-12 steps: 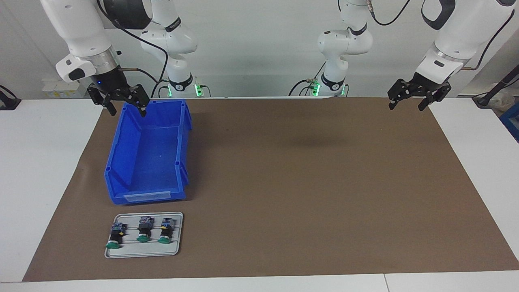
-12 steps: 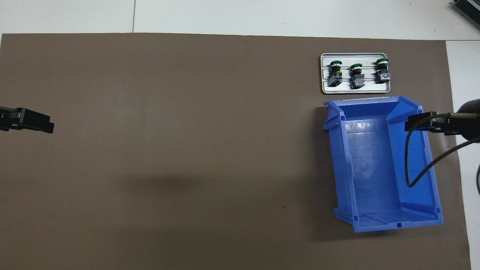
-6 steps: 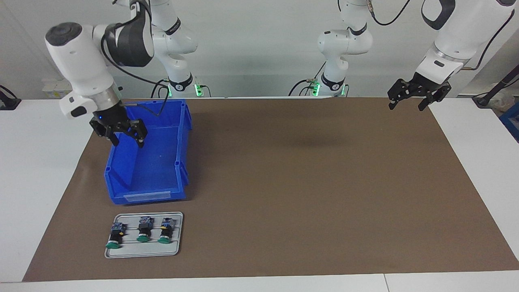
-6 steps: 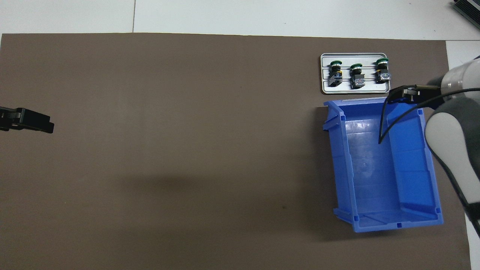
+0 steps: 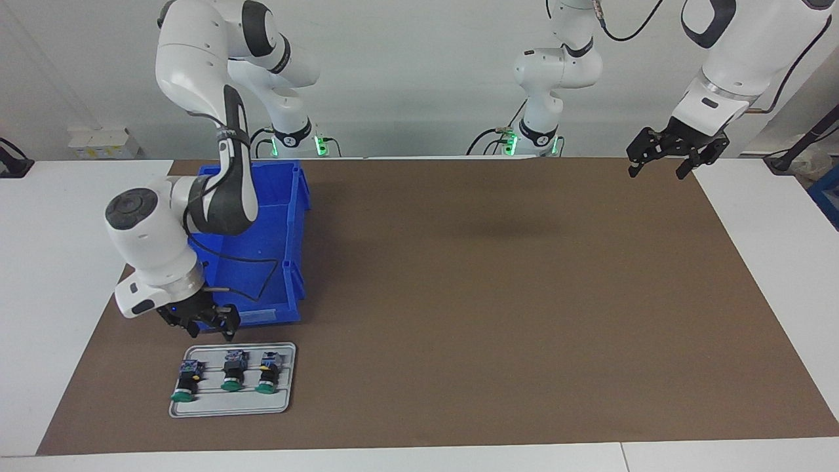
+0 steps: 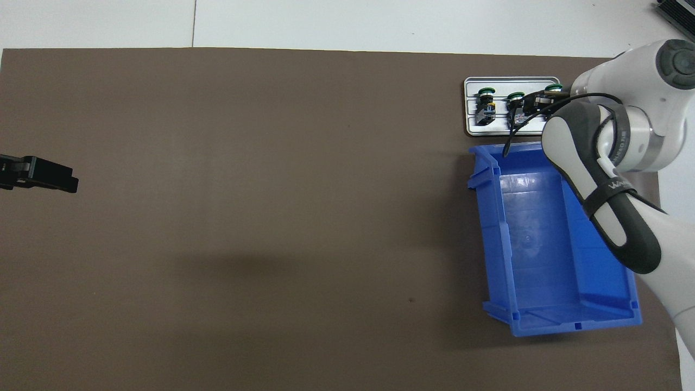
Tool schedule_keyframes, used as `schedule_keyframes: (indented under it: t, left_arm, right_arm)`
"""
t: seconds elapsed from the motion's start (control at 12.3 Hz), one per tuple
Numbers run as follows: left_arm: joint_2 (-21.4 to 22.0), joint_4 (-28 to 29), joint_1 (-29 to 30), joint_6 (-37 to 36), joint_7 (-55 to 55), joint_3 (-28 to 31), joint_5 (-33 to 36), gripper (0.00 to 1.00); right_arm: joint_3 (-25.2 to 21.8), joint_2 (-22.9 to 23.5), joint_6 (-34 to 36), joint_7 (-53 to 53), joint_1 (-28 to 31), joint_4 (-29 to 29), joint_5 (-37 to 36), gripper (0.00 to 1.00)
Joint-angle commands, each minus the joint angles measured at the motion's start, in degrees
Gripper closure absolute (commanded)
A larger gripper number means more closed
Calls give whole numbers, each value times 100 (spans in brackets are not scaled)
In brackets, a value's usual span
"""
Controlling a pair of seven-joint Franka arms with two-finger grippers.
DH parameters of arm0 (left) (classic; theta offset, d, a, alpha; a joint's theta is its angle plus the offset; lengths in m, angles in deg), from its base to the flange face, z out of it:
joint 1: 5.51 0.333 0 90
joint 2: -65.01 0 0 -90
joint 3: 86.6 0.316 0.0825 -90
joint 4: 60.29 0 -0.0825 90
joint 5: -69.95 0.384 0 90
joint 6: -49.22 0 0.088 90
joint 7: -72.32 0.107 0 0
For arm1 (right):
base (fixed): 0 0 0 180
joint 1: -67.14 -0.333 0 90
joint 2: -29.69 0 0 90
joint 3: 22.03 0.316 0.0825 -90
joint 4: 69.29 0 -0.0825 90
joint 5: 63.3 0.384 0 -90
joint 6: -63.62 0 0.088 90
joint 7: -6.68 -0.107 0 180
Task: Place and press button with both arms
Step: 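Grasp one black button from the tray with the right gripper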
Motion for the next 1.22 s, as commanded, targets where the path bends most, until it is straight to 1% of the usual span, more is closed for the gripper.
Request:
schedule_keyframes:
  t: [0.0,0.32,0.41,0.49,0.73,0.89,1.14]
  left_arm:
    - [107,99,84,-22,42,-50,8,0]
    - [98,99,84,-22,42,-50,8,0]
    - [98,99,84,-22,42,-50,8,0]
    - [98,99,84,-22,42,-50,8,0]
    - [98,99,84,-22,42,-50,8,0]
    - [98,99,84,-22,42,-50,8,0]
    - [98,99,84,-22,42,-50,8,0]
  right_arm:
    - [48,420,-494,27,49,-371,-67,25]
    - [39,631,-530,-52,-126,-371,-85,26]
    - [39,675,-661,-52,-170,-363,-67,26]
    - [39,676,-827,-43,-136,-276,-67,26]
    - [39,658,-829,-35,-127,-178,-67,28]
    - [39,658,-829,9,-65,-178,-76,34]
    - [48,649,-759,-8,-74,-160,-67,49]
